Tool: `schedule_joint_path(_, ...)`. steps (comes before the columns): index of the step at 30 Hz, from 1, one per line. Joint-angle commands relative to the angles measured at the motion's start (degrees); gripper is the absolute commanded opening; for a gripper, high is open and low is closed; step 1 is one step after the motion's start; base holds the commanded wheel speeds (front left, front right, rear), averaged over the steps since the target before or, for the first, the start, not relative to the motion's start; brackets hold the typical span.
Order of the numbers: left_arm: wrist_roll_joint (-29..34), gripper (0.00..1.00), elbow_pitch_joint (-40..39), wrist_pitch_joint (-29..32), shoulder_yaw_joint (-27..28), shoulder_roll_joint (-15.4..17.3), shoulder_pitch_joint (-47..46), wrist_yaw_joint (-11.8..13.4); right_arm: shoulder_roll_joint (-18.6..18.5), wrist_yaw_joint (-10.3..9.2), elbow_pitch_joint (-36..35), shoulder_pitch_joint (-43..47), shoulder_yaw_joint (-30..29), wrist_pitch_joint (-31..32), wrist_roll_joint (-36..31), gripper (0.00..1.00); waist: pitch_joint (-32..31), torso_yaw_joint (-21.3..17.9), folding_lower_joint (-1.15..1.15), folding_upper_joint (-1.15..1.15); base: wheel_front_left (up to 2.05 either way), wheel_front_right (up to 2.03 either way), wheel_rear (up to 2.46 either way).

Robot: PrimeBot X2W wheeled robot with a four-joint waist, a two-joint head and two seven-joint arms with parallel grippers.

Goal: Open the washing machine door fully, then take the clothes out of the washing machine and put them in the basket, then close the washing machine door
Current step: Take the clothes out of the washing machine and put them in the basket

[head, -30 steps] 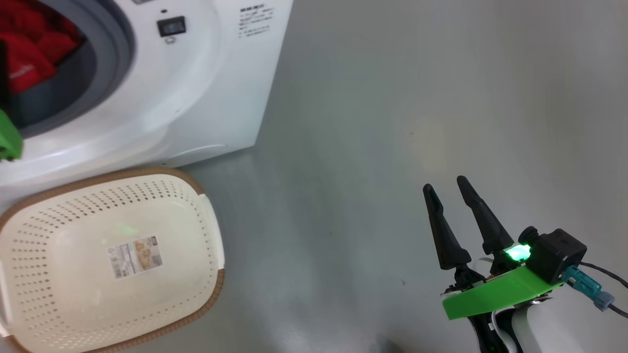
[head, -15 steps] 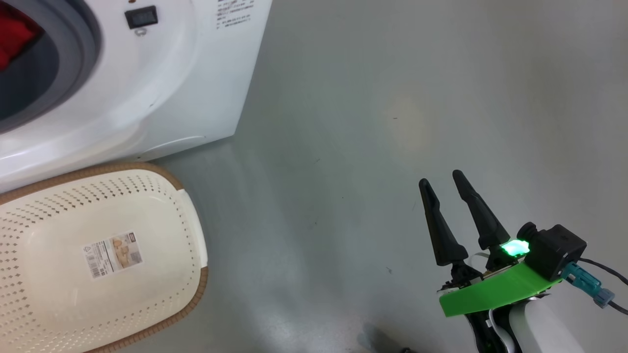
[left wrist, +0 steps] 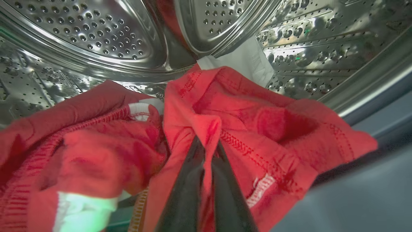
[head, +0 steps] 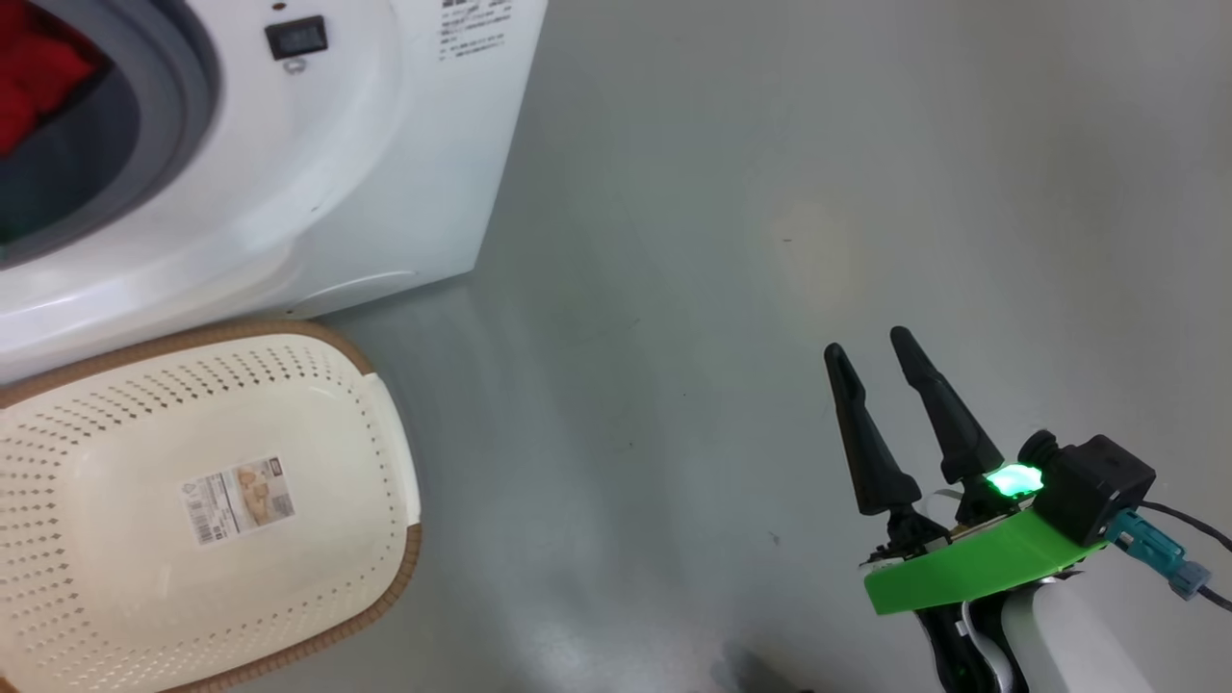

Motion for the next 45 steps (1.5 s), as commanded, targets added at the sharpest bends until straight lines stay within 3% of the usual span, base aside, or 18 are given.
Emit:
schedule_joint_path(1, -0.57, 0.00, -1.10, -0.91, 0.82, 2.05, -0.46, 0.09, -0.48, 0.43, -1.08, -0.71, 0.62, -0.37, -0.23, 1.00, -0.61, 0.62, 0.00, 0.00, 0.00, 0.00, 0.00)
schedule_joint_path(3, -1.16, 0.02, -1.55, -1.78, 0.85, 1.75, 0.19, 0.09, -0.48, 0.43, -0.98, -0.68, 0.39, -0.37, -0.55, 1.00, -1.19, 1.22, 0.00, 0.00, 0.00, 0.00, 0.00)
schedule_joint_path(4, -1.30, 0.11, -1.89, -2.13, 0.88, 1.59, 0.67, 0.09, -0.48, 0.43, -0.89, -0.63, 0.27, -0.37, -0.73, 1.00, -1.57, 1.54, 0.00, 0.00, 0.00, 0.00, 0.00)
schedule_joint_path(8, -1.65, 0.00, -5.16, -2.59, 3.37, 1.89, 2.74, 0.15, -0.48, 0.43, -0.62, -0.43, -0.13, -0.37, -1.48, 1.00, -2.92, 2.81, 0.00, 0.00, 0.00, 0.00, 0.00)
schedule_joint_path(15, 3.22, 0.00, -18.33, -2.63, 15.06, 0.55, 13.01, 2.02, -0.48, 0.43, -0.15, 0.36, -1.53, -0.37, -3.16, 1.00, -5.60, 5.37, 0.00, 0.00, 0.00, 0.00, 0.00)
schedule_joint_path(24, 13.01, 0.00, -30.01, -2.64, 30.90, -6.88, 26.86, 1.59, -0.48, 0.43, 0.99, 2.47, -3.79, -0.37, -5.52, 1.00, -9.99, 9.04, 0.00, 0.00, 0.00, 0.00, 0.00)
schedule_joint_path(31, 19.53, 0.00, -37.57, -2.64, 40.10, -13.65, 35.64, 0.46, -0.48, 0.43, 1.74, 4.49, -5.10, -0.37, -6.75, 1.00, -13.55, 11.73, 0.00, 0.00, 0.00, 0.00, 0.00)
schedule_joint_path(37, 23.05, 0.00, -42.30, -2.64, 43.04, -16.99, 40.45, 0.15, -0.48, 0.43, 1.85, 5.55, -5.93, -0.37, -7.43, 1.00, -14.97, 13.40, 0.00, 0.00, 0.00, 0.00, 0.00)
schedule_joint_path(45, 25.15, 0.00, -52.87, -2.64, 43.50, -19.16, 47.36, 0.10, -0.48, 0.43, 1.82, 6.05, -6.97, -0.37, -8.07, 1.00, -15.74, 14.96, 0.00, 0.00, 0.00, 0.00, 0.00)
